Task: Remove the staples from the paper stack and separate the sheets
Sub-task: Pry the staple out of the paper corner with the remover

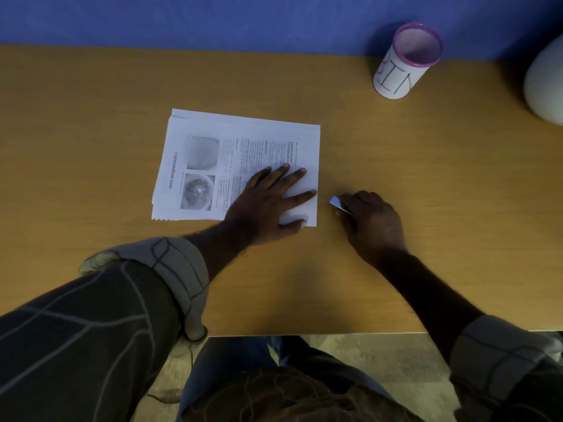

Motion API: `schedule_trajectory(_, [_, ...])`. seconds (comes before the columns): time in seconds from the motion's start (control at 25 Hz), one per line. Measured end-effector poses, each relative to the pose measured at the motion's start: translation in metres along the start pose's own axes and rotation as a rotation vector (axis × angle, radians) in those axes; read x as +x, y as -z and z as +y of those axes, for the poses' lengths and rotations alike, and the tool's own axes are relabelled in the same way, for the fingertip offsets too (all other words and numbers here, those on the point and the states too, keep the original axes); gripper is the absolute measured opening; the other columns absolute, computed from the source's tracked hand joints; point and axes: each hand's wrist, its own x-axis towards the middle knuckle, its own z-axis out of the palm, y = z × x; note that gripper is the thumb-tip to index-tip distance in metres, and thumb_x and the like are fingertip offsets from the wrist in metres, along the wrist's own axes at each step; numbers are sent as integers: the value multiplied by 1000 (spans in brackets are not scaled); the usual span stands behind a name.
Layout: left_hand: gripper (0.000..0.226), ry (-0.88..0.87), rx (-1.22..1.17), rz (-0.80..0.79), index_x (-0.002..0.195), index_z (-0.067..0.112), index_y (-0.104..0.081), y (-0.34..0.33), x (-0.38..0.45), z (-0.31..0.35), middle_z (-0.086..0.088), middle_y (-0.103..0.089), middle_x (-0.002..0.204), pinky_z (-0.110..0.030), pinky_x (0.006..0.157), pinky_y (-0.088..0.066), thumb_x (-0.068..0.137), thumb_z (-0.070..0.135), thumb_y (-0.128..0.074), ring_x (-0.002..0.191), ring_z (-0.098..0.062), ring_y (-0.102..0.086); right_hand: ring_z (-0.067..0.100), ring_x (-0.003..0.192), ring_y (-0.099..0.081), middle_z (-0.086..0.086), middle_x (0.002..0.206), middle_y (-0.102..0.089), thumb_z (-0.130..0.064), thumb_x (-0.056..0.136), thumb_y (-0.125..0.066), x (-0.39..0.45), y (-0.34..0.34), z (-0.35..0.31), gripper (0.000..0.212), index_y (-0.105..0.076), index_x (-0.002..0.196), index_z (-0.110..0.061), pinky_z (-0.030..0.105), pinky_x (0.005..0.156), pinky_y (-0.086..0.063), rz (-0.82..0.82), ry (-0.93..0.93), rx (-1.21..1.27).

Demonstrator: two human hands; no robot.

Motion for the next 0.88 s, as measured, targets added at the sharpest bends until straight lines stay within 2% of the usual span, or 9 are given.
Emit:
schedule_trajectory(0.16, [63, -9, -6, -34, 154, 41, -32, 0, 0, 0, 1, -19, 168, -51, 124, -16, 95, 65, -36, 155, -28, -16, 29, 87, -63, 13, 99, -68, -16, 90, -62, 7, 1, -7, 26, -65, 114, -7, 38, 69, -52, 70, -110, 25])
schedule_trajectory(0.28, [65, -34, -23, -46, 154, 39, -31, 0, 2, -3, -1, -19, 168, -53, 123, -16, 95, 65, -37, 155, -29, -16, 28, 83, -63, 13, 96, -69, -17, 91, -59, 2, -9, -31, 23, -67, 110, -6, 35, 68, -48, 48, 32, -46])
schedule_trajectory(0.44, [68, -28, -12, -73, 156, 38, -28, 0, 2, -2, -2, -16, 169, -54, 123, -14, 94, 66, -35, 155, -30, -14, 29, 91, -63, 11, 103, -68, -20, 92, -56, 3, -7, -27, 26, -66, 113, -9, 39, 72, -51, 11, -123, -6])
schedule_trajectory(0.56, [69, -30, -27, -66, 156, 37, -29, 0, 2, -4, -2, -17, 169, -53, 123, -15, 94, 67, -35, 155, -29, -15, 28, 92, -63, 10, 104, -68, -20, 92, -59, 4, -8, -25, 25, -66, 114, -11, 36, 71, -49, -55, -100, 1])
schedule_trajectory(0.72, [69, -30, -40, -52, 155, 37, -30, 0, 2, -4, -2, -19, 168, -53, 123, -15, 94, 67, -37, 155, -29, -16, 27, 90, -61, 9, 101, -67, -20, 91, -62, 9, -6, -29, 25, -66, 114, -12, 34, 67, -49, -16, -236, 104])
schedule_trajectory(0.88, [69, -25, -37, -56, 155, 37, -30, -2, 2, -3, -1, -19, 168, -53, 124, -14, 93, 67, -38, 155, -28, -16, 24, 90, -59, 6, 100, -65, -22, 90, -64, 8, -9, -23, 28, -64, 117, -13, 30, 65, -45, -33, -242, 154])
